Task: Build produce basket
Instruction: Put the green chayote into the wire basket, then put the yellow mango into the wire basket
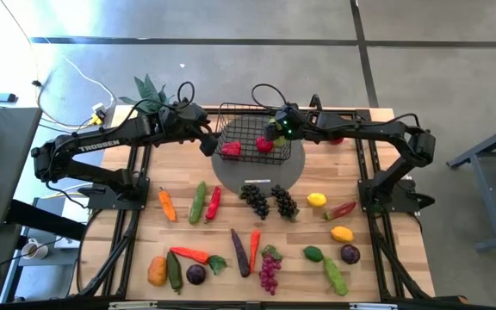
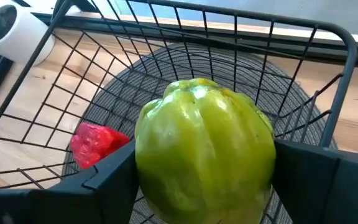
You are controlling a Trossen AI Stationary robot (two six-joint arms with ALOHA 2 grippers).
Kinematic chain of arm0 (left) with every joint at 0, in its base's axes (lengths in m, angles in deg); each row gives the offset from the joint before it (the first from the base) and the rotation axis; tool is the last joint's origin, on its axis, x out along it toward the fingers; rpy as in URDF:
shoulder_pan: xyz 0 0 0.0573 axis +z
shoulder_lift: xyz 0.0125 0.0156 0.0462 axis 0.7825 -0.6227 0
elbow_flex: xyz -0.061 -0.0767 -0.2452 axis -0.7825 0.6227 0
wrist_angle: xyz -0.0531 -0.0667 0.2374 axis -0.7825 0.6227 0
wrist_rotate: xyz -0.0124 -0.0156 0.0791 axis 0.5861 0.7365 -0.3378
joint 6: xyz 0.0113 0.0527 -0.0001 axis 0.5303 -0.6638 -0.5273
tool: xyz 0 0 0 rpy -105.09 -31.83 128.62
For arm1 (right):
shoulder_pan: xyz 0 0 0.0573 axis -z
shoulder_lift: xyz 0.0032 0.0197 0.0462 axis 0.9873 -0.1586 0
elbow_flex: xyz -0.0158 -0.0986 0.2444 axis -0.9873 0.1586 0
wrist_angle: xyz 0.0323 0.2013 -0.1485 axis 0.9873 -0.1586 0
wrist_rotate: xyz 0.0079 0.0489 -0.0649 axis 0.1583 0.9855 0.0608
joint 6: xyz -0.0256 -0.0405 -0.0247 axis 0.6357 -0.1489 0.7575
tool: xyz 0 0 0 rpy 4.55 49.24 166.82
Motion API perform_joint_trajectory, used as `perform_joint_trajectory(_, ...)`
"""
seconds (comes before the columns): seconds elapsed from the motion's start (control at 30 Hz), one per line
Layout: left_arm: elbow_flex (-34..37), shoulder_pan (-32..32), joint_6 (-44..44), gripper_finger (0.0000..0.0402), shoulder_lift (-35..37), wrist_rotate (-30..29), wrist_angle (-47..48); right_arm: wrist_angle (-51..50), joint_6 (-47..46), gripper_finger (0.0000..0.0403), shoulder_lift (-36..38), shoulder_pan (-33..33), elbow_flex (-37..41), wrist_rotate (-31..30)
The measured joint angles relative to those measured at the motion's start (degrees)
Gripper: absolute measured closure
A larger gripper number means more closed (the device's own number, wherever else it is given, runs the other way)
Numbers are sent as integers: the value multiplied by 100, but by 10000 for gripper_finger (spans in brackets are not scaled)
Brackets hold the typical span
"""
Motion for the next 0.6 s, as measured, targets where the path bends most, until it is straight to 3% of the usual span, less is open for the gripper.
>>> perform_joint_trajectory(0.17,0,0,0,103,0,-10,0,0,282,98,0,0,0,15)
perform_joint_trajectory(0.43,0,0,0,103,-2,-14,0,2,293,21,0,2,0,4)
perform_joint_trajectory(0.6,0,0,2,103,-2,-14,0,2,260,7,0,2,0,13)
